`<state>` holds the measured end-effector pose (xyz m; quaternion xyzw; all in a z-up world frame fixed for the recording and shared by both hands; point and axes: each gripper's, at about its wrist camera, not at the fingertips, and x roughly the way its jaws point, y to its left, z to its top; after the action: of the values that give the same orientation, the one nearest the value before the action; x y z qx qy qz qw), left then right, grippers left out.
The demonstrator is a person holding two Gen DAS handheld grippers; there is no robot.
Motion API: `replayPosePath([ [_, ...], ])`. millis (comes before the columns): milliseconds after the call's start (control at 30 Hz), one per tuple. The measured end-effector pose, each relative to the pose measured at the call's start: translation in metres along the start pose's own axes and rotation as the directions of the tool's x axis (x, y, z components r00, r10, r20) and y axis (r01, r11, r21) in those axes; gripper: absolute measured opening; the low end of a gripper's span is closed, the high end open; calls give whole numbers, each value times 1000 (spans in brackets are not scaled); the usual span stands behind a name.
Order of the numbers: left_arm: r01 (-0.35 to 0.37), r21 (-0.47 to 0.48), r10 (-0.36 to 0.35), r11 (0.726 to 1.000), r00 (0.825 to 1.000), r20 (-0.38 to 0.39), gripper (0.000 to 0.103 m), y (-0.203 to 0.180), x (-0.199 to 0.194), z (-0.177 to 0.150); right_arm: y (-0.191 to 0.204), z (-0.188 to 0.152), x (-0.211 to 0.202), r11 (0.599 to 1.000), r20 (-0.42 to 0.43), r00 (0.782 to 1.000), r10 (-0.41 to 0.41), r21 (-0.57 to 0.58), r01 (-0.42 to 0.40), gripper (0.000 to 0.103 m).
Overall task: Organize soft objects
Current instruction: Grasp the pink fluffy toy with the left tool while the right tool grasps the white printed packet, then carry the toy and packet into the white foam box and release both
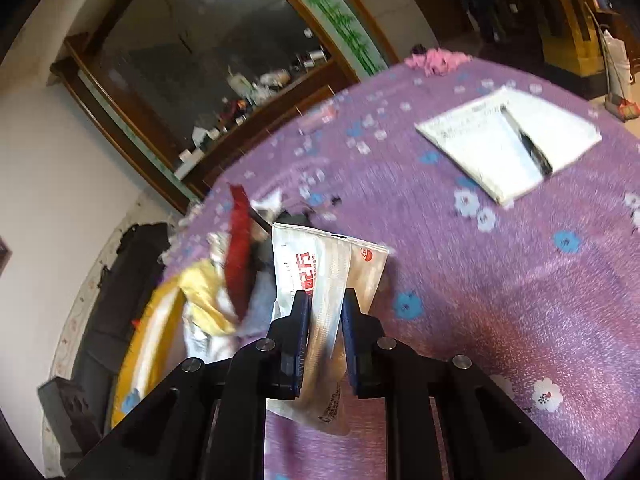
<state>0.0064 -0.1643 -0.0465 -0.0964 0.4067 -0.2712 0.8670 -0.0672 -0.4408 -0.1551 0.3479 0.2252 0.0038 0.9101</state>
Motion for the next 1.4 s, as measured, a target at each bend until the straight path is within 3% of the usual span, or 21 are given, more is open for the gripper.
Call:
replayPosePath([
  [100,62,-52,-62,997,998,-3,31,2,-14,7,22,1,-19,997,56,996,64,-49,-61,16],
  [200,101,-48,-98,994,994,54,31,-5,-39,17,50,-2,-33,984,78,987,144,-115,-134,16],
  [333,90,-41,-83,995,984,157,31,8,-76,40,94,-15,-31,944,9,965,263,-210,-255,16],
  [533,27,-121,4,992,969,248,31,62,-97,52,141,-35,-9,889,-130,931,340,-280,-364,16],
  [667,-30,-176,79,984,958,277,31,104,-89,48,170,-50,2,853,-191,919,344,-346,-391,16],
  [833,-82,-225,146,971,948,284,31,166,-92,-1,203,-64,13,833,-246,910,334,-374,-407,16],
  [1000,-133,-232,198,964,937,286,31,184,-87,-7,236,-70,21,811,-258,912,319,-423,-404,16],
  [1400,-172,-214,232,962,926,298,31,202,-101,4,232,-51,63,842,-236,918,319,-375,-389,16],
])
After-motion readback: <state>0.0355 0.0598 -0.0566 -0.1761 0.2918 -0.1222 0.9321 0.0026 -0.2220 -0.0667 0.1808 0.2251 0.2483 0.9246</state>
